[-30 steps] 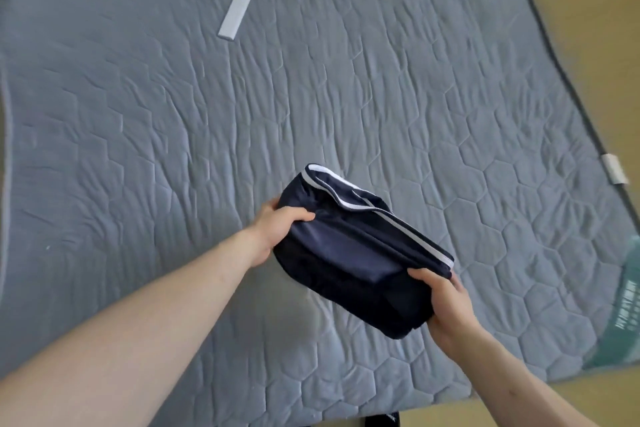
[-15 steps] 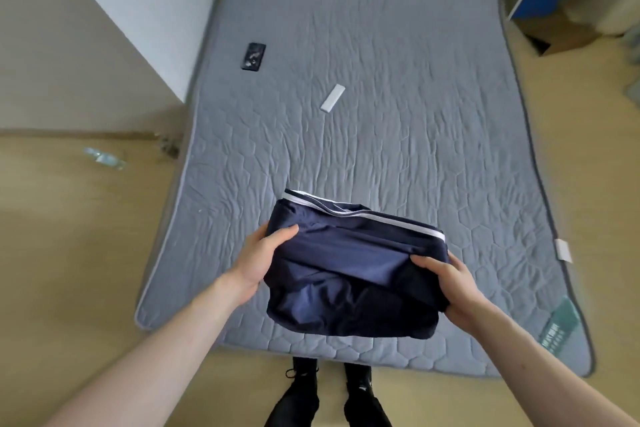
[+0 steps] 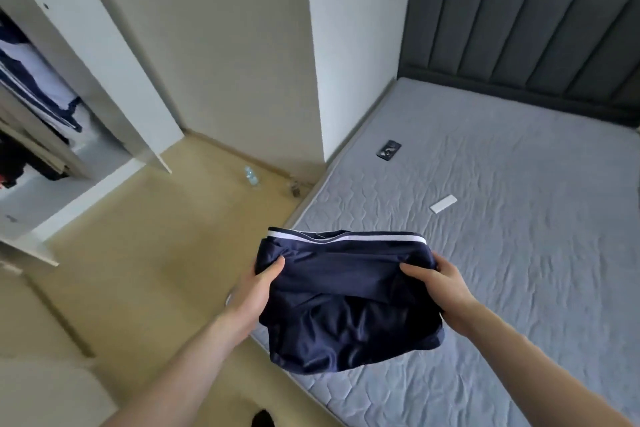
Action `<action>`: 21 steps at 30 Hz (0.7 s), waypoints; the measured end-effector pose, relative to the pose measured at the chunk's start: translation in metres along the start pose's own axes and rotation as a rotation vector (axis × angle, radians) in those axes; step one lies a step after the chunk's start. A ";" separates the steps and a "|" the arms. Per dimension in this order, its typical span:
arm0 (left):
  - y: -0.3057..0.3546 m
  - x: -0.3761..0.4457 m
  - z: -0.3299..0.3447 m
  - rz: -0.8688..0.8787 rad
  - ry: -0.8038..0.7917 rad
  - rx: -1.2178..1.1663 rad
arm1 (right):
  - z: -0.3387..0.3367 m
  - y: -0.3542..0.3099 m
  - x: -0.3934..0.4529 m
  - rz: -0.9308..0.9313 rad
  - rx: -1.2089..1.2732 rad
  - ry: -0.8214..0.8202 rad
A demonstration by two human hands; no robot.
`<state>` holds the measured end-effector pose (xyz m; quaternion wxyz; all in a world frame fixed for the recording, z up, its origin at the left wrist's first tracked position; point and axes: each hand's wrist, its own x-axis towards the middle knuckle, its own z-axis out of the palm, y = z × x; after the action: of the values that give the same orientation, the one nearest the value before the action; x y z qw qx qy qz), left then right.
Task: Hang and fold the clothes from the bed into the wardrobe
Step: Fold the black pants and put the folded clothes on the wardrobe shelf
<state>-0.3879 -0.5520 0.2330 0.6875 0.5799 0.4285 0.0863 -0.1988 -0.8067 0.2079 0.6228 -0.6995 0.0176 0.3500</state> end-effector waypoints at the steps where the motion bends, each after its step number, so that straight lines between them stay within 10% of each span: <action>1: 0.007 -0.001 -0.019 0.013 0.032 -0.003 | 0.019 -0.009 0.003 -0.014 -0.019 -0.026; 21: 0.177 0.069 -0.405 0.274 0.368 -0.066 | 0.455 -0.174 0.057 -0.288 -0.122 -0.296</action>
<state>-0.5574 -0.1613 0.3696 0.5980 0.5845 0.4609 0.2971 -0.2886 -0.3425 0.3376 0.6189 -0.6719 -0.1956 0.3568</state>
